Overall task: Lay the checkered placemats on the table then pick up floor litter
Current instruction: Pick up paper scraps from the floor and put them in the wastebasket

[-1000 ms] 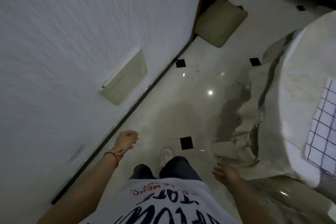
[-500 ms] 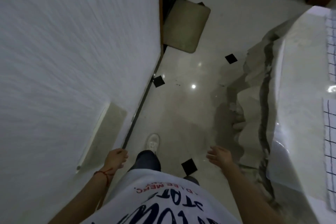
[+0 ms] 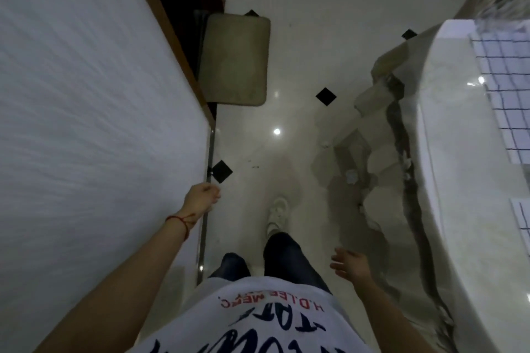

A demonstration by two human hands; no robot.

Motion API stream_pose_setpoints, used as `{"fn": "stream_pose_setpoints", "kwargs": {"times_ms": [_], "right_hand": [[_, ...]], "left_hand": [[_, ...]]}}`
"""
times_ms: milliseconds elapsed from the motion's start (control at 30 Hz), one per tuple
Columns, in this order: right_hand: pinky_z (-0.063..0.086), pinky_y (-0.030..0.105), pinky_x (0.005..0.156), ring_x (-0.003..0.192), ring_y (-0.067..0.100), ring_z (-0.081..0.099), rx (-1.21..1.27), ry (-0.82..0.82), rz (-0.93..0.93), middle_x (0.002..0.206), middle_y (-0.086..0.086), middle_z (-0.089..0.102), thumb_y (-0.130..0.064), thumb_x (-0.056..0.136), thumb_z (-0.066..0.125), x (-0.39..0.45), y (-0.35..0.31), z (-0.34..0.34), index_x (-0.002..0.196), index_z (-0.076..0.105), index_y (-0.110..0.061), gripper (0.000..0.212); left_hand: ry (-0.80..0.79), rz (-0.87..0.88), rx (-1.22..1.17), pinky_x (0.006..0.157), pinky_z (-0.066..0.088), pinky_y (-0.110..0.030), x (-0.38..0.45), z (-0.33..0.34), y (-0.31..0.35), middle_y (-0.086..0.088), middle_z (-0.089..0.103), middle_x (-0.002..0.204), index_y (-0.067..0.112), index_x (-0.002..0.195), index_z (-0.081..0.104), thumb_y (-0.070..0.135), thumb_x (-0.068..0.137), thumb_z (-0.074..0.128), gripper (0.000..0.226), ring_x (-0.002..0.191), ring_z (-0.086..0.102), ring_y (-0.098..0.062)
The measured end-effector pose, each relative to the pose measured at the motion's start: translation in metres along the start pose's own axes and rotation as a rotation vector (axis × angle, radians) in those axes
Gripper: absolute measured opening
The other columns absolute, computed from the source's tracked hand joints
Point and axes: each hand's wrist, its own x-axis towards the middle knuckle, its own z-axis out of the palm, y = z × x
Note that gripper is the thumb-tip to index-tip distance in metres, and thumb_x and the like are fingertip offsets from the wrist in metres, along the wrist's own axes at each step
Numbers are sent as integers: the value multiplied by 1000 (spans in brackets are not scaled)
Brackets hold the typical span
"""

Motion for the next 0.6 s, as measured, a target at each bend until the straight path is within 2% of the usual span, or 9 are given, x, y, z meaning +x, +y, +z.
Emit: {"fn": "stream_pose_setpoints", "kwargs": {"times_ms": [100,200,233,267,333,433,533,600], "right_hand": [[48,39,72,69,27,57,23,-2,3,104,26,59,-8,93,48,30,-49,0,117,52,13,32],[48,43,81,84,35,58,60,-17,-2,123,29,55,-10,95,43,57,-104,1,120,48,10,33],[48,41,78,87,37,58,67,-20,-12,125,28,54,-10,95,42,64,-123,4,120,48,10,33],[48,36,71,81,34,58,80,-18,-16,124,28,54,-10,95,42,72,-140,7,117,50,10,30],[42,28,59,62,23,57,101,-5,-18,109,24,60,-8,94,43,87,-168,14,105,55,8,23],[41,21,52,44,8,59,111,-11,-40,78,8,57,-7,92,45,105,-197,31,110,56,7,25],[40,14,42,38,-1,56,162,-12,-42,72,4,55,-7,92,46,125,-209,49,105,58,1,19],[41,16,45,40,1,57,205,22,-26,72,4,57,-8,91,47,138,-209,60,102,59,-2,16]], "left_hand": [[12,-16,-6,63,42,-23,37,10,39,-8,58,87,11,101,56,15,92,48,13,72,51,-13],[0,-60,22,62,42,-23,65,22,65,-4,56,78,10,92,57,14,92,48,10,68,50,-12],[-14,-73,44,61,42,-24,74,25,73,-4,56,78,11,87,57,14,92,48,11,67,49,-12],[-29,-76,74,61,42,-24,83,27,79,-4,56,79,12,84,57,14,92,48,12,68,50,-13],[-53,-71,133,63,42,-25,98,32,91,-4,57,81,14,89,58,16,92,49,10,74,52,-17],[-115,-73,233,66,43,-25,124,40,107,-3,58,83,13,96,59,17,93,47,14,87,53,-22],[-200,-51,372,72,42,-27,158,53,120,-3,60,91,13,95,59,14,93,45,14,90,53,-20],[-251,-27,462,80,41,-27,182,62,128,-6,59,99,11,103,61,13,93,45,19,93,52,-19]]}}
